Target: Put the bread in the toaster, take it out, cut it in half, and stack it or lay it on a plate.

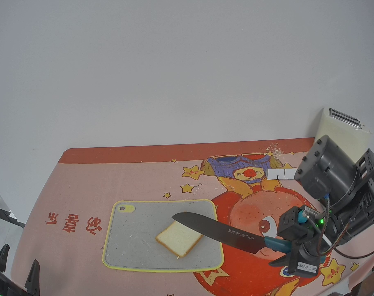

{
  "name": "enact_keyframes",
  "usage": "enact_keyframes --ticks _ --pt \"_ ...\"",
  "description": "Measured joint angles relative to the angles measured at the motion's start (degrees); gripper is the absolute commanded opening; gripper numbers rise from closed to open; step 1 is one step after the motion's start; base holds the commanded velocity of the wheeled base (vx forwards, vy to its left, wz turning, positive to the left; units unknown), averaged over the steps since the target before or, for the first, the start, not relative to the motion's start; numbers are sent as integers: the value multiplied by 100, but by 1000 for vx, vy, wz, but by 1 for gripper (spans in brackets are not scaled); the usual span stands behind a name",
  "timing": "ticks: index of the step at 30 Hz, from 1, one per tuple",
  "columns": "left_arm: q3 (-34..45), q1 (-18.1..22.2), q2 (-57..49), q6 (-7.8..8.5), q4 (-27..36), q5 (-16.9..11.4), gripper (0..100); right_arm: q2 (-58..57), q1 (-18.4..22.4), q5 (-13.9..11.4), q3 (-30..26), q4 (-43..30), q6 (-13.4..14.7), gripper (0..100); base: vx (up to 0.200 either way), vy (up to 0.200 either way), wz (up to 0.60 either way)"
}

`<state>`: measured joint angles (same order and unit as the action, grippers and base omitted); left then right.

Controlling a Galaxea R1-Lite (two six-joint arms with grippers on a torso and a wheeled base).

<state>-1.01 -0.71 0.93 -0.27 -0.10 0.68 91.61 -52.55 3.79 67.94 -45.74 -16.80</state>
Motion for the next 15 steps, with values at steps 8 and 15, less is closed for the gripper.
enact_keyframes --ticks 8,15 --pt "-221 -15 11 -62 -802 -119 100 161 24 1 129 -5 13 0 0 0 0" --pt "-1582 -188 714 -101 -1208 -733 100 255 44 17 160 20 16 0 0 0 0"
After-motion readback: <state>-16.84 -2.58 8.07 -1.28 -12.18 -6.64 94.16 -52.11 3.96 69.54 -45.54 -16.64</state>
